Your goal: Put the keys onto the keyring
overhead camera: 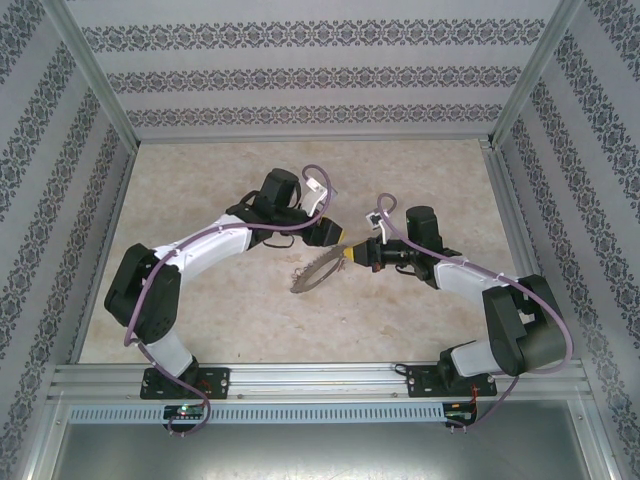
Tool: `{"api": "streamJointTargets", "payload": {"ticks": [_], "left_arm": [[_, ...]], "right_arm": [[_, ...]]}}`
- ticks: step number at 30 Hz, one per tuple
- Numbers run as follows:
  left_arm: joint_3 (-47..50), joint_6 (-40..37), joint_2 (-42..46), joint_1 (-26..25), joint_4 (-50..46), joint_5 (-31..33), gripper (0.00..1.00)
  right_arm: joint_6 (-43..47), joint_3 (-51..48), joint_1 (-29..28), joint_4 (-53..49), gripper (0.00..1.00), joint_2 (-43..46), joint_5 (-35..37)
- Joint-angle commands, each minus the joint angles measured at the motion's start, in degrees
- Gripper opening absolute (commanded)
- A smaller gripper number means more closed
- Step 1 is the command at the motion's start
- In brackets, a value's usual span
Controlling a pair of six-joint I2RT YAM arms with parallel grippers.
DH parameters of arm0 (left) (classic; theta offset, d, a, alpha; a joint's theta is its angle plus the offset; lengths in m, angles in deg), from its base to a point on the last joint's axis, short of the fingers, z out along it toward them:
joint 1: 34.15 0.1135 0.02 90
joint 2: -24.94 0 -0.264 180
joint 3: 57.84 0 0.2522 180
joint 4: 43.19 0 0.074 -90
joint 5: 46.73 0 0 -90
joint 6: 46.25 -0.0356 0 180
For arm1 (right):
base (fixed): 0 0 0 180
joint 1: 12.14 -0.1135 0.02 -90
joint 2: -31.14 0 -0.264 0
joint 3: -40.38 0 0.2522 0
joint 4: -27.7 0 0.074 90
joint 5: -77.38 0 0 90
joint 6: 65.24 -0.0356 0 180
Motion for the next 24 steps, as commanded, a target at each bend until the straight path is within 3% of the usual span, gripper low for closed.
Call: {"api": "streamJointTargets", "payload": {"ticks": [1,6,11,16,24], "left_arm": [[-1.54,1.86,-1.37,1.20,-1.06,-3.86,0.50],[0.33,10.40,-3.74,1.86,6.07,-4.87,0.49],[0.86,19.38,-0.54,1.87,8.89,1.23,0.49],[1.15,32.16,4.46,1.91,4.94,11.65,0.47],[0.43,57.12,7.19,1.89,-5.60,17.88,0.40]], "right_arm": [[-0.44,2.37,-0.14,1.22,0.00,-0.36,-2.67],[-0.97,3.24,-0.48,0.75,0.00,-0.55,-2.19],[-0.83,3.72,-1.27,0.14,0.00,-0.49,-1.52],[0.08,3.84,-2.16,-1.01,0.00,0.05,1.18],[1.82,4.06,-2.53,-2.85,0.00,0.97,4.10]]}}
